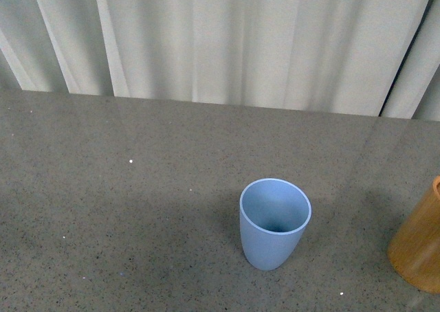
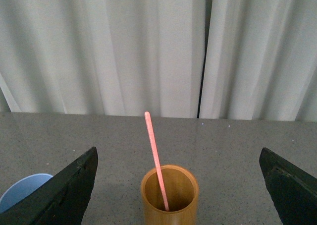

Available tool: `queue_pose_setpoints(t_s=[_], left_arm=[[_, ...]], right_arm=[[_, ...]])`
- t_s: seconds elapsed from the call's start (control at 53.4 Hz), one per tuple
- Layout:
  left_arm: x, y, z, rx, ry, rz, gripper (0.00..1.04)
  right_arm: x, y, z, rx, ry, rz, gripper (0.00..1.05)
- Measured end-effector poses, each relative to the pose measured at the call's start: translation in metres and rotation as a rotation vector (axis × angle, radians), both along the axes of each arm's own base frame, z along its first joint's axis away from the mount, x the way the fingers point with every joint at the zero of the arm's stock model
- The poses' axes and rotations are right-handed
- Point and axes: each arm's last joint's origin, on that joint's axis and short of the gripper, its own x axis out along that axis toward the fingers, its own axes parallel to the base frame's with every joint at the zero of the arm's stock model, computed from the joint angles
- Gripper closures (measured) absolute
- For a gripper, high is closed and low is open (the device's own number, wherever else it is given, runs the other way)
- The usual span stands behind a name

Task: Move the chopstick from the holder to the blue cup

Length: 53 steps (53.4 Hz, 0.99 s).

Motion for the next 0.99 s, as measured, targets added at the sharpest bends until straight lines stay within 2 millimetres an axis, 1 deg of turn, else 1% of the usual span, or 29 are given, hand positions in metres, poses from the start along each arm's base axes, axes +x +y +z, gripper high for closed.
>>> queue_pose_setpoints(t_s=[0.506, 0.6, 0.674, 0.993], left_arm=[[-0.011, 0.0, 0.0, 0.0, -0.002, 0.0, 1.01], [-0.019, 0.0, -0.005, 0.0, 0.034, -0.002, 1.01], [-0.022, 0.0, -0.003, 0.001, 0.005, -0.002, 1.01], [-0.022, 0.0, -0.003, 0.0, 0.005, -0.001, 1.0]], right_arm=[[0.0, 0.0, 0.0, 0.0, 0.0, 0.0, 0.1], [0.0, 0.0, 0.0, 0.0, 0.0, 0.0, 0.1], [0.0, 0.0, 0.0, 0.0, 0.0, 0.0, 0.1], [0.0, 0.0, 0.0, 0.0, 0.0, 0.0, 0.1]])
